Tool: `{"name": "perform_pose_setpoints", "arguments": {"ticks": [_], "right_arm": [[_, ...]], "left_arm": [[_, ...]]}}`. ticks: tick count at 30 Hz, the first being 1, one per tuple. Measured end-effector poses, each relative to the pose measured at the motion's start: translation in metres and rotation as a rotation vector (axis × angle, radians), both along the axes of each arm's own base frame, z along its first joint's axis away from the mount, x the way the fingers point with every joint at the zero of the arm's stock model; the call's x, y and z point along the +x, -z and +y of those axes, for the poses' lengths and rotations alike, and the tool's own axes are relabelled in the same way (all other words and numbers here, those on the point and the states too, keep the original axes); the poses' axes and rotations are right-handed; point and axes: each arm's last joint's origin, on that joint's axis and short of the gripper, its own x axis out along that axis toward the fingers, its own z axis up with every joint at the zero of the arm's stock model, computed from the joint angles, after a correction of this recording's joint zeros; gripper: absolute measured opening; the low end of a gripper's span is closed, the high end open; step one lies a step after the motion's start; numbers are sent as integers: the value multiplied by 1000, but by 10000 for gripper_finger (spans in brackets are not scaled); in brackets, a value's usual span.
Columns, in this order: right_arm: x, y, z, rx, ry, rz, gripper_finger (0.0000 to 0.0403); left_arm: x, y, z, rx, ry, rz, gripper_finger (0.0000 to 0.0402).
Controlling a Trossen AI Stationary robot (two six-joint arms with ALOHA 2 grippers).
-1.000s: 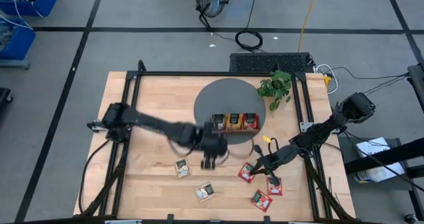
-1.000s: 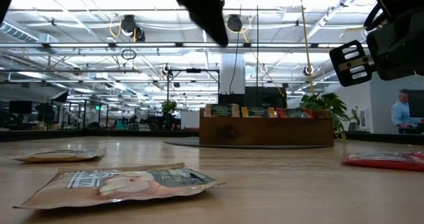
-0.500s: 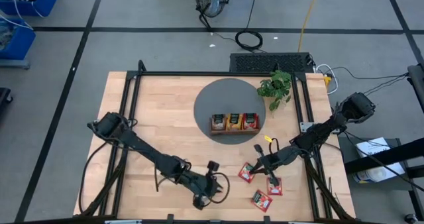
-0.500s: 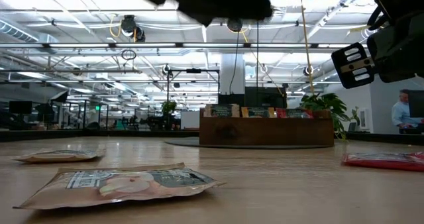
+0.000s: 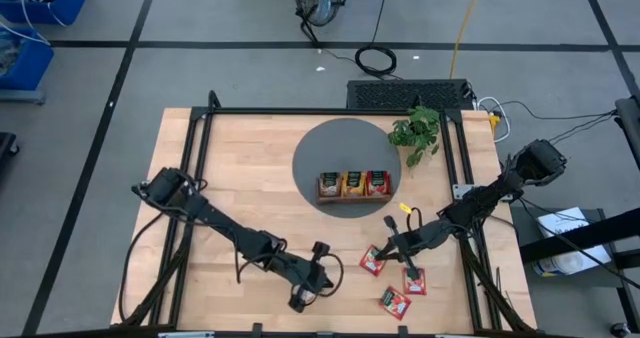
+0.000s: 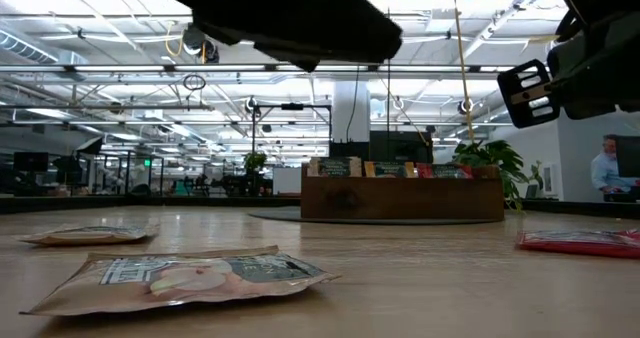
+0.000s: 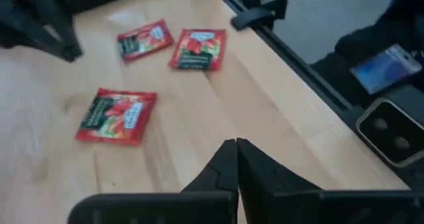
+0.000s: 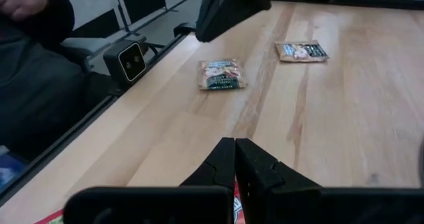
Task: Pick & Place Tea
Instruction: Put the red tea bag into the right section of the wooden organizer
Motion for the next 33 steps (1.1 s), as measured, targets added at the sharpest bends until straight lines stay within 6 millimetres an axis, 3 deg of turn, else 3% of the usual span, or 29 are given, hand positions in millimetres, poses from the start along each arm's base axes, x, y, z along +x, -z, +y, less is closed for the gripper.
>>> {"name": "perform_pose_setpoints", "arguments": {"ticks": [9,14,21,25,30,33], "right_arm": [[0,1,0,64,29,42,0],[-1,5,-2,54,64,81,0],[-3,13,-8,17,211,138,0],[-3,12,-7,52,220,140,0],[-6,13,-3,93,218,162,0],[-8,12,1,93,197,162,0]], "left_arm": [[8,2,20,-38,-89,42,4],[6,10,29,21,-129,127,24],[5,17,45,85,-354,178,7],[8,15,47,71,-318,160,9],[14,5,40,-82,-256,89,26],[16,2,38,-129,-220,68,13]]}}
